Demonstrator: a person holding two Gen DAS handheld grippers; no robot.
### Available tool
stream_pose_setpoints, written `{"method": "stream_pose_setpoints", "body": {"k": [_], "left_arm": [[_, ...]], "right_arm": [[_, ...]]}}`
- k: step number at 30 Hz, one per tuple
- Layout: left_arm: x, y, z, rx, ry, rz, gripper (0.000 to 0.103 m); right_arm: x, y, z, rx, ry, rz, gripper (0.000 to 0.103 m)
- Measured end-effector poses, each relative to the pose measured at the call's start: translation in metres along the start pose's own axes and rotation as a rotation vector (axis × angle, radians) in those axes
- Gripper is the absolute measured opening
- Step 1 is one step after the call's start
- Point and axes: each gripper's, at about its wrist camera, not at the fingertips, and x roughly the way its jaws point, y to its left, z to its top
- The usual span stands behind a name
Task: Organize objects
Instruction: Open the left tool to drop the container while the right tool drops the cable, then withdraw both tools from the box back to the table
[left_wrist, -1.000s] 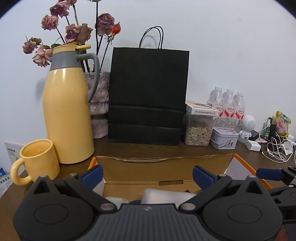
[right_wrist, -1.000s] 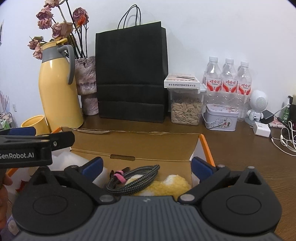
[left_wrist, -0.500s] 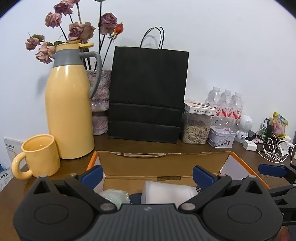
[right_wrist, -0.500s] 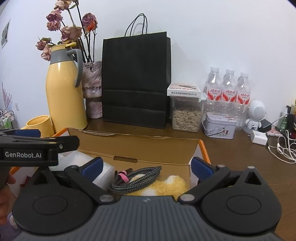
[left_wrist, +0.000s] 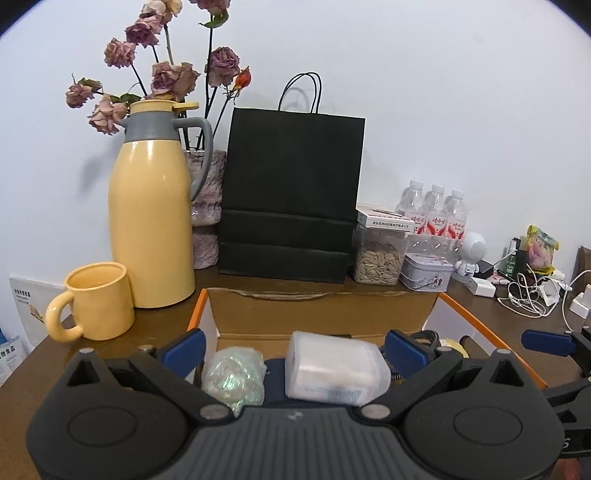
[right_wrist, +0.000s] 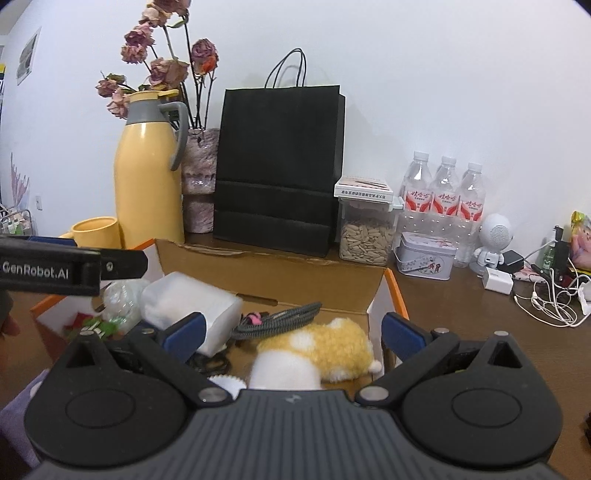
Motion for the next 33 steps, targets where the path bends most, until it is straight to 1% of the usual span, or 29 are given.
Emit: {"method": "stream_pose_setpoints", "body": {"k": [7,13,24,33], "left_arm": [[-0.02,0.003,-0.015,0.025,0.016,-0.003,0.103],[-0.036,0.012,-0.027,0.024,0.037,0.012,0.103],[-0.053,0.032,-0.055,0.018,0.135,0.062,0.103],[-0.068,0.048,-0.072,0.028,0.186,0.098,0.103]], "right_arm": [[-0.025,-0.001,-0.015,0.003,0.007,0.006,0.103],[-0.042,-0.003,-0.033,-0.014,0.041,0.008,0.103],[-0.063,-0.008,-0.059,-0.019,0.117,0.001,0.103],[-0.073,-0.009,-0.077,-0.032,0.172,-0.019,0.103]]}}
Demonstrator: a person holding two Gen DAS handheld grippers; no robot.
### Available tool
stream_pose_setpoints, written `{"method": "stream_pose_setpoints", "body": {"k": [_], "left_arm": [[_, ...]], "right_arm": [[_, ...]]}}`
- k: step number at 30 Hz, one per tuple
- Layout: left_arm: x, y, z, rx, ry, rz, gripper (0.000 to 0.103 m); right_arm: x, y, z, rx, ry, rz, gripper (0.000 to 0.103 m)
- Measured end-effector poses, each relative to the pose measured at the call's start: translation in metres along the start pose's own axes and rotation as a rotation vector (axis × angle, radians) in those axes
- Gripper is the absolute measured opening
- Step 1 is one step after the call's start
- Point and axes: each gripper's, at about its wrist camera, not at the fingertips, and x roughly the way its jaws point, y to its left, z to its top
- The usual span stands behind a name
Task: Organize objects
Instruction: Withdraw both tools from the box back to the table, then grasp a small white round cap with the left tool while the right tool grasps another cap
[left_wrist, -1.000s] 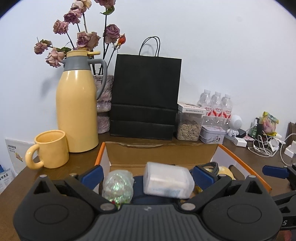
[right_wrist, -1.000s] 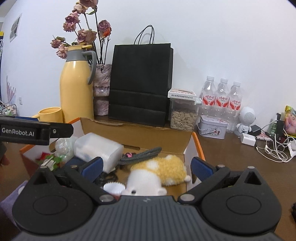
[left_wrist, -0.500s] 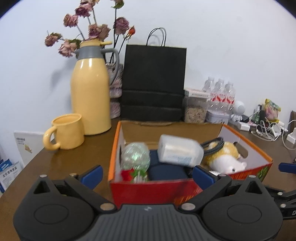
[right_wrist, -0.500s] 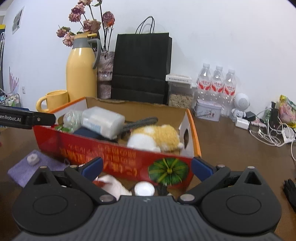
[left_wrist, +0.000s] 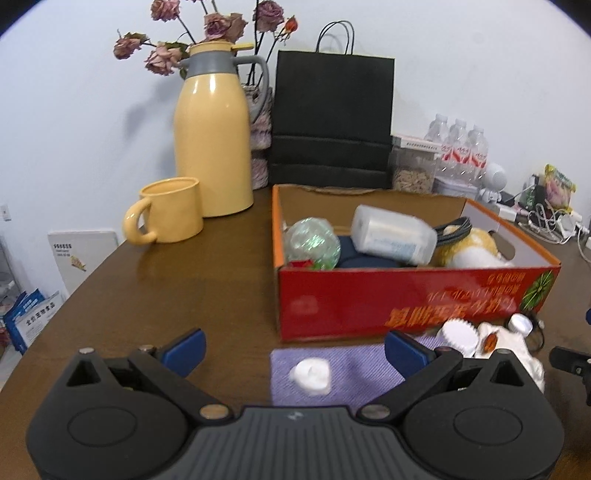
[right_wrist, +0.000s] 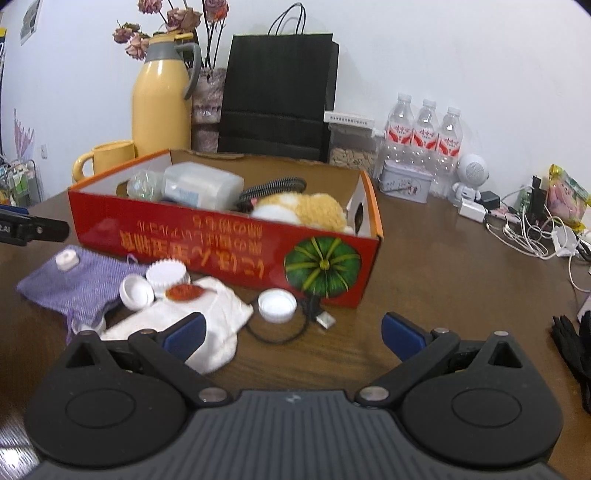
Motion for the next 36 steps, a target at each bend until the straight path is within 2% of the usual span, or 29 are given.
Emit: {"method": "stream_pose_setpoints", "body": {"k": [7,14,18,23,25,28,29,30,31,34,36], "left_arm": [[0.002,0.008,-0.009,-0.007,0.035,0.013,0.103],[0.013,0.007,-0.013,-0.02,0.046,-0.006,0.101],[0.015,0.003,-0.012,-0.004,0.033,-0.021,0.077],[0.02,-0.002,-0.015,0.022,0.039,-0.046,0.069],[0.024,-0.004,-0.016,0.029,0.053,-0.049,0.052],[0.027,-0.003,-0.017,0.023,0.061,-0.069,0.043],[0.028,-0.001,-0.017,0.013,0.061,-0.087,0.038],[0.028,0.001,-0.017,0.004,0.059,-0.102,0.027],[0.029,0.002,-0.017,-0.004,0.059,-0.108,0.023],[0.029,0.003,-0.017,-0.011,0.058,-0.117,0.023],[0.029,0.003,-0.017,-0.011,0.058,-0.116,0.023]], "right_arm": [[0.005,-0.003,-0.009,0.013,0.041,-0.012,0.103],[0.011,-0.007,-0.008,0.038,0.064,-0.011,0.103],[0.015,-0.009,-0.005,0.061,0.065,-0.011,0.103],[0.02,-0.008,-0.002,0.063,0.069,-0.016,0.103],[0.02,-0.007,-0.002,0.056,0.062,-0.019,0.103],[0.019,-0.004,-0.001,0.045,0.043,-0.016,0.102],[0.018,-0.003,0.0,0.044,0.036,-0.016,0.1],[0.018,-0.003,0.001,0.043,0.031,-0.014,0.099],[0.018,-0.003,0.001,0.043,0.03,-0.011,0.095],[0.02,-0.004,0.003,0.058,0.026,0.004,0.076],[0.023,-0.005,0.005,0.072,0.029,0.012,0.071]]}}
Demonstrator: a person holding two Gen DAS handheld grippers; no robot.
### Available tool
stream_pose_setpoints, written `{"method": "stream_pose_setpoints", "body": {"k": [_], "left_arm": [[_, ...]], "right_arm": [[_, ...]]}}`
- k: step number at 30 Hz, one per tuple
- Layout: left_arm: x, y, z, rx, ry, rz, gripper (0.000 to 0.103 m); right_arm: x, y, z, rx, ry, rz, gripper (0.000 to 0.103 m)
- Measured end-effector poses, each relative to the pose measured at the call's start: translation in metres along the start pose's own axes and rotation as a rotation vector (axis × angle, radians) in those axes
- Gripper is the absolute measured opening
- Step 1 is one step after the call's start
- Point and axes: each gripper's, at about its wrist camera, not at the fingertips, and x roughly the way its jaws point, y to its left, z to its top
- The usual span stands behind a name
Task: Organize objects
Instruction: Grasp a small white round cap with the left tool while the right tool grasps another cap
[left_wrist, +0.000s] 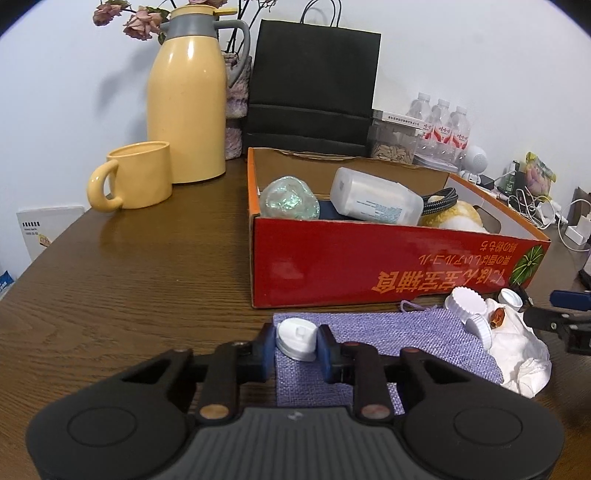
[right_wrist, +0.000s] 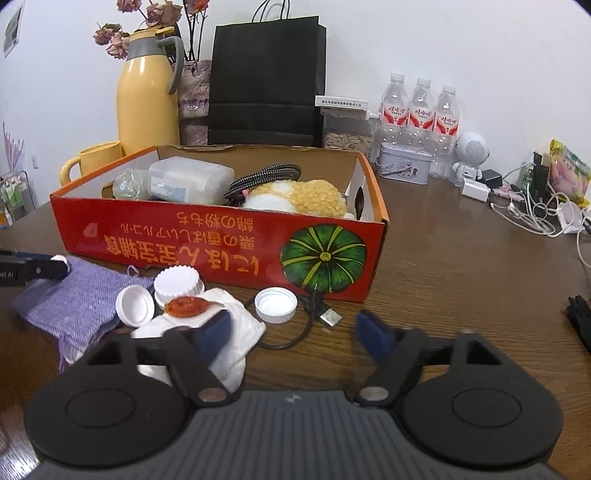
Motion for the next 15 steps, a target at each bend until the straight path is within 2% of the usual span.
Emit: {"method": "stream_pose_setpoints", "body": {"k": [4,15], "left_arm": [[0.0,0.0,0.0,0.0,0.0,0.0,0.023],[-0.001,0.0,0.0,-0.008,0.0,-0.004,0.023]], "right_arm": [[0.009,0.001,0.005,0.012,0.007,0.016,0.054],[0.027,0.012,0.013,-0.024,0.026,-0.01,0.039]]}}
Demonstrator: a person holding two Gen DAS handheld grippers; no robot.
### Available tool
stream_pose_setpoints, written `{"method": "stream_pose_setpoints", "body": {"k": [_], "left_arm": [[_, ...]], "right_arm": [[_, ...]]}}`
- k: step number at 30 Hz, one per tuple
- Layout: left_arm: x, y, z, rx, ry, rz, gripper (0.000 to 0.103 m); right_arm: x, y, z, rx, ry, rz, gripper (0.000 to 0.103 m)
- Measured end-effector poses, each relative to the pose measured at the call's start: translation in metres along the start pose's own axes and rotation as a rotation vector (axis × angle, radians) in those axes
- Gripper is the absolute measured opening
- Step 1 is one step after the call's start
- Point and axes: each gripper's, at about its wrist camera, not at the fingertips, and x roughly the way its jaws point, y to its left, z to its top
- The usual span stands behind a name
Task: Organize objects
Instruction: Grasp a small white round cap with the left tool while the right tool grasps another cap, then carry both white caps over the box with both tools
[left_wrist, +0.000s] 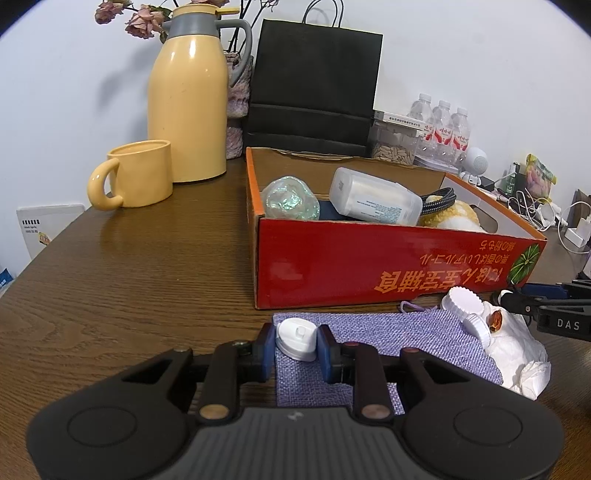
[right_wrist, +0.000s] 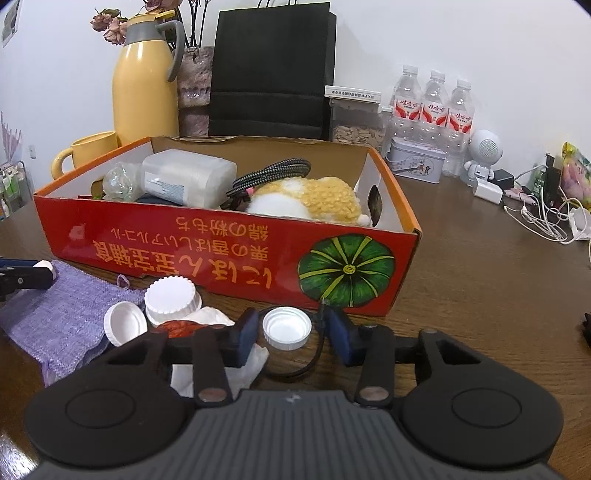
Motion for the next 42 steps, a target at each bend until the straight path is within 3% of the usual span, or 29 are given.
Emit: {"method": "stream_pose_setpoints", "body": {"k": [6,14,20,27,33,42], "left_arm": [[-0.001,0.002,-0.001,-0.01,-0.001,-0.003,0.023],[-0.001,0.002,-0.001,-0.013,-0.002,-0.005,0.023],[-0.001,0.002,-0.001,-0.014,-0.003,-0.006,0.023],[-0.003,0.003,-0.002,-0.028,-0.013,-0.002,0.023],[-0.016,0.0,-0.005,-0.019,-0.084,0.04,0.023],[-0.042,-0.011,0.008,-0.024,-0.17,0.003,0.023]], "right_arm": [[-0.011,0.0,-0.002,-0.005,-0.059,0.018,0.038],[0.002,0.0,0.0,0.016,0.031,0.024,0.031],[0.003,-0.001,-0.002,0.025,0.027,0.038,0.028],[-0.009,0.0,-0.004,0.024,-0.031,0.035,0.028],[-0.02,0.0,-0.006,0.027,-0.084,0.022,0.028],[-0.037,0.009,-0.007,0.002,-0.173,0.019,0.028]]}}
